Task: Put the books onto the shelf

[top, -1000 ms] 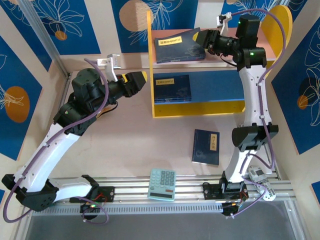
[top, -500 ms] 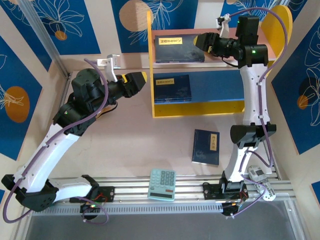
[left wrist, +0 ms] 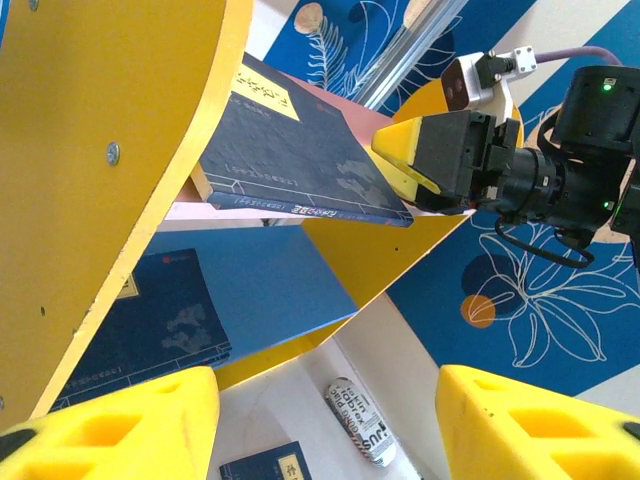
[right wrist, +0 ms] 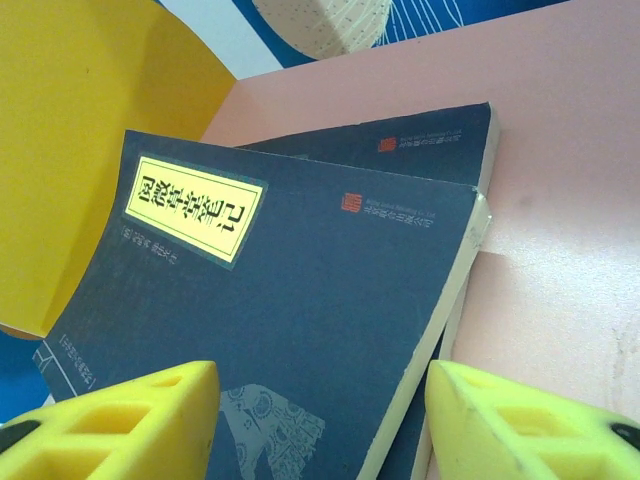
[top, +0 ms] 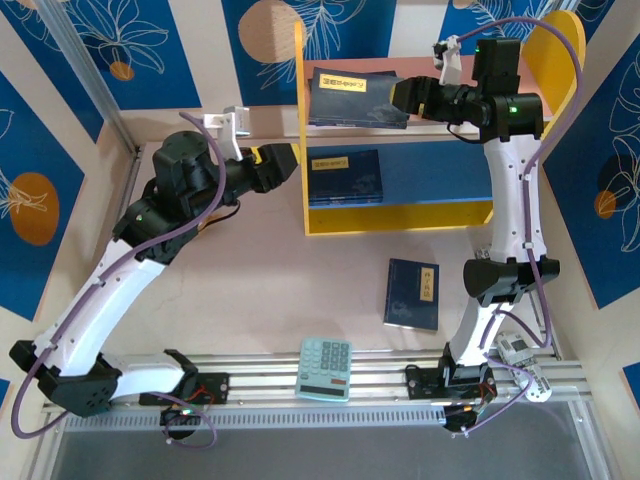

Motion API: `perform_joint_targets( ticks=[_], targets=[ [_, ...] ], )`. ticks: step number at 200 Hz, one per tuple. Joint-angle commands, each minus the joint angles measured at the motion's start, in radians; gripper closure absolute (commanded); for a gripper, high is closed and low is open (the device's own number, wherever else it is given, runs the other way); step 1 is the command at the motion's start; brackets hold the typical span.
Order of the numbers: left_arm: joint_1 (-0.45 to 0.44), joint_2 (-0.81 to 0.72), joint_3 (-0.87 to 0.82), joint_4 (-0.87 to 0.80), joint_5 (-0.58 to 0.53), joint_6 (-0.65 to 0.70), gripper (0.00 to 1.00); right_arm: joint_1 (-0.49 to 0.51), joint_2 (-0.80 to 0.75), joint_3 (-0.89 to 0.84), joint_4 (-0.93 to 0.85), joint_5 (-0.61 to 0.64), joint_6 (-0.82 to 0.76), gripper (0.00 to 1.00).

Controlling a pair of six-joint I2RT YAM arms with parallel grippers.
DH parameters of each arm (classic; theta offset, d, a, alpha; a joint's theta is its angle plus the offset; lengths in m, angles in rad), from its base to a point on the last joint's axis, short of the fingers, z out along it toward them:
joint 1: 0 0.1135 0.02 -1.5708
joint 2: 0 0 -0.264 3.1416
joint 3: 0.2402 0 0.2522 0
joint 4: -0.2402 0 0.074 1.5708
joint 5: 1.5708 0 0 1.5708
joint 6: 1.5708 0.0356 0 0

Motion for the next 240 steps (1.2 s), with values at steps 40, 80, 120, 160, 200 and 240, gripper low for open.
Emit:
perform_joint_targets(
  ticks=[40, 80, 120, 160, 200, 240],
  targets=[
    [-0.011, 0.072, 0.136, -0.043, 0.038, 0.064, 0.39, 0.029, -0.033, -0.001, -0.210, 0.107, -0.038, 0.42],
    [-0.011, 0.128, 0.203, -0.056, 0.056, 0.099, 0.38, 0.049, -0.031, 0.026, -0.241, 0.157, -0.050, 0.41],
    [-0.011, 0.163, 0.249, -0.065, 0.073, 0.115, 0.38, 0.066, 0.009, 0.097, -0.296, 0.123, -0.066, 0.41],
    [-0.011, 0.173, 0.263, -0.073, 0.075, 0.123, 0.37, 0.069, 0.021, 0.108, -0.282, 0.015, -0.064, 0.41],
    [-0.008, 0.177, 0.271, -0.080, 0.062, 0.134, 0.37, 0.070, 0.026, 0.108, -0.249, -0.074, -0.047, 0.41],
    [-0.005, 0.192, 0.282, -0.076, 0.055, 0.141, 0.36, 0.072, 0.026, 0.106, -0.228, -0.133, -0.039, 0.41]
  ],
)
